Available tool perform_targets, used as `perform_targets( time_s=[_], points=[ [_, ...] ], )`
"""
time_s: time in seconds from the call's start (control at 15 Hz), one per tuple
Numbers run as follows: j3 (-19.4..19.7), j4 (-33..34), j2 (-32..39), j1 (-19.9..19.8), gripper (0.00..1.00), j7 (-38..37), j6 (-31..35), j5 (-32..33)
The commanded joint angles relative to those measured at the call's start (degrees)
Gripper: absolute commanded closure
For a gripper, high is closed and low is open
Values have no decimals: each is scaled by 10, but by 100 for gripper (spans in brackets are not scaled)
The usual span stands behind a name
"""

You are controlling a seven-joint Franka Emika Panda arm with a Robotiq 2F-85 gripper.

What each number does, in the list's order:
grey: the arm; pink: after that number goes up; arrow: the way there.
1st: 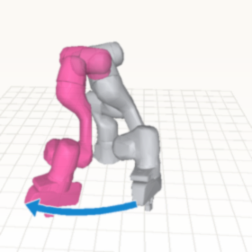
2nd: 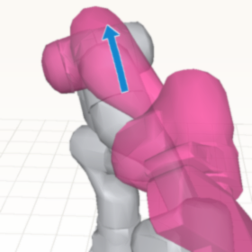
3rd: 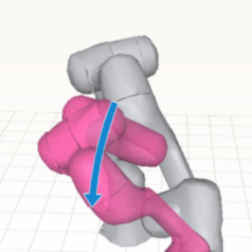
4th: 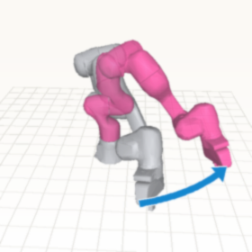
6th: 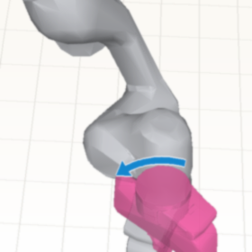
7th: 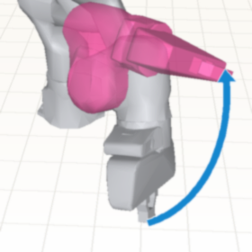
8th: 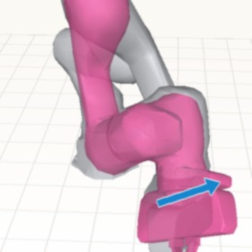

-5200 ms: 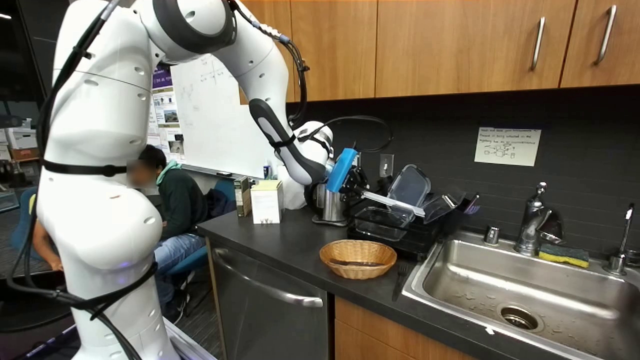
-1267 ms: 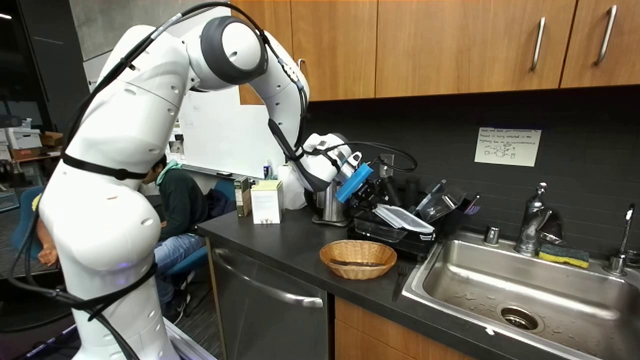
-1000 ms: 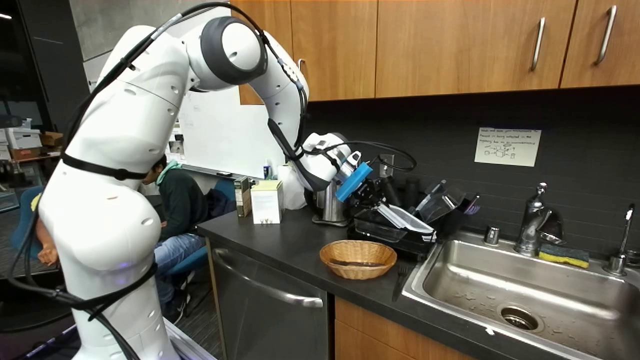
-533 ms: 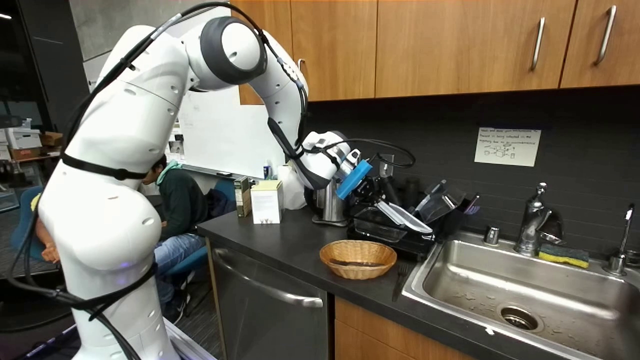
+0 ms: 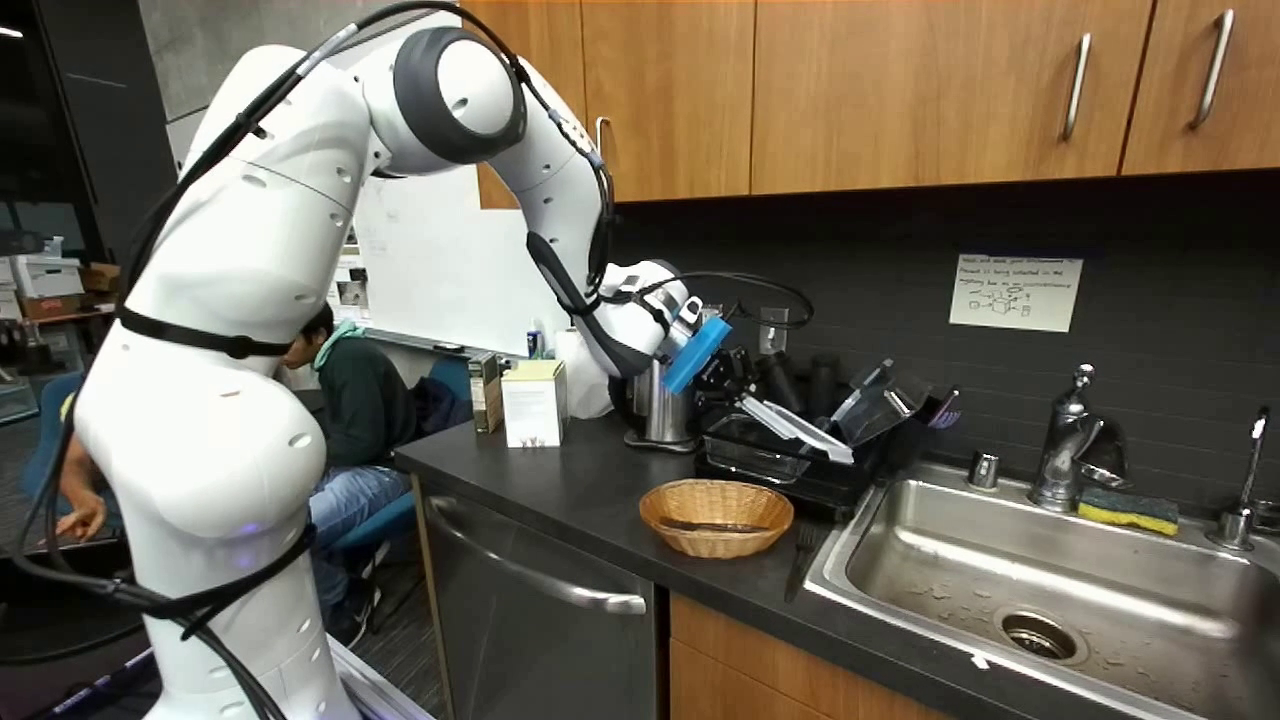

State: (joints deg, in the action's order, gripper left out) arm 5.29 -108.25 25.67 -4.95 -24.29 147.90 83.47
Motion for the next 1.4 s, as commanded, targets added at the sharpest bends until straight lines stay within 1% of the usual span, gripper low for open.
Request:
perform_targets(
  time_s=[0.0,0.67,0.93,1.33],
  points=[
    [-4,-37,-36,5,96,-10,10,19],
    [-8,-92,-77,14,96,-27,16,71],
    [-9,-107,-90,20,96,-32,9,91],
    [-13,-128,-108,24,96,-53,17,124]
  ],
)
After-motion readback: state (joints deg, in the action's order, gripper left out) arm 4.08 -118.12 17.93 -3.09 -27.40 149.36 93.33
